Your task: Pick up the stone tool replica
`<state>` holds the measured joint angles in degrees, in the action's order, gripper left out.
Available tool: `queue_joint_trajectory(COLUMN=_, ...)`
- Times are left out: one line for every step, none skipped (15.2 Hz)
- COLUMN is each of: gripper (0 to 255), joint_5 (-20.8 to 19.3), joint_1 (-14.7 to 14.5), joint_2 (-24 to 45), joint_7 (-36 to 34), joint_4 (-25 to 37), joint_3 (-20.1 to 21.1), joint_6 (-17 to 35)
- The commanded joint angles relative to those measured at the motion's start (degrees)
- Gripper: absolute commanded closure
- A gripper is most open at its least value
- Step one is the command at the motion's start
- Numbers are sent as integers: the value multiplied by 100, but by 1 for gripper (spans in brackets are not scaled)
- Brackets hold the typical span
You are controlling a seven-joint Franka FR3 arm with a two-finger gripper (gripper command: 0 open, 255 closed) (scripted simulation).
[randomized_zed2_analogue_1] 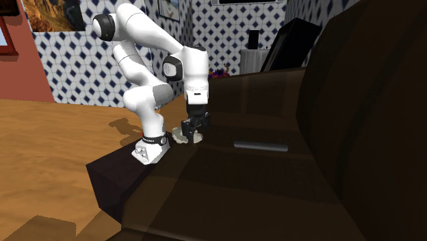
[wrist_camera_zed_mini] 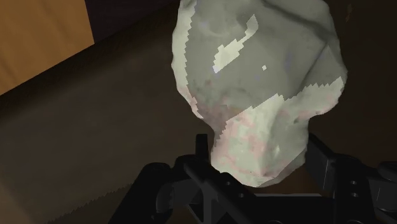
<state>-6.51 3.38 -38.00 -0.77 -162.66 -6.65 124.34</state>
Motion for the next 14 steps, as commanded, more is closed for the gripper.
queue_joint_trajectory(gripper=255, joint_5=3, joint_1=-3, joint_2=-11, joint_7=-4, joint_4=-9, joint_3=4, joint_6=-9)
queue_joint_trajectory(gripper=255, joint_5=10, joint_1=-5, joint_2=-63, joint_7=-1, joint_4=41, joint_3=10, joint_6=-110)
queue_joint_trajectory(gripper=255, joint_5=17, joint_1=-7, joint_2=-109, joint_7=1, joint_4=94, joint_3=16, joint_6=-210)
queue_joint_trajectory(gripper=255, joint_5=24, joint_1=-10, joint_2=-155, joint_7=4, joint_4=147, joint_3=22, joint_6=-308)
queue_joint_trajectory(gripper=255, joint_5=31, joint_1=-12, joint_2=-197, joint_7=6, joint_4=202, joint_3=28, joint_6=-406)
queue_joint_trajectory(gripper=255, joint_5=37, joint_1=-14, joint_2=-238, joint_7=9, joint_4=258, joint_3=34, joint_6=-502)
queue_joint_trajectory(gripper=255, joint_5=44, joint_1=-16, joint_2=-276, joint_7=11, joint_4=315, joint_3=41, joint_6=-597)
queue_joint_trajectory(gripper=255, joint_5=50, joint_1=-19, joint_2=-311, joint_7=14, joint_4=373, joint_3=47, joint_6=-691)
queue_joint_trajectory(gripper=255, joint_5=57, joint_1=-21, joint_2=-345, joint_7=16, joint_4=432, joint_3=52, joint_6=-783)
queue_joint_trajectory(gripper=255, joint_5=63, joint_1=-23, joint_2=-376, joint_7=18, joint_4=493, joint_3=58, joint_6=-875)
queue_joint_trajectory(gripper=255, joint_5=69, joint_1=-26, joint_2=-405, joint_7=21, joint_4=554, joint_3=64, joint_6=-965)
queue_joint_trajectory(gripper=255, joint_5=75, joint_1=-28, joint_2=-432, joint_7=23, joint_4=617, joint_3=70, joint_6=-1055)
queue_joint_trajectory(gripper=255, joint_5=81, joint_1=-30, joint_2=-456, joint_7=26, joint_4=681, joint_3=76, joint_6=-1143)
queue_joint_trajectory(gripper=255, joint_5=87, joint_1=-32, joint_2=-479, joint_7=28, joint_4=745, joint_3=81, joint_6=-1230)
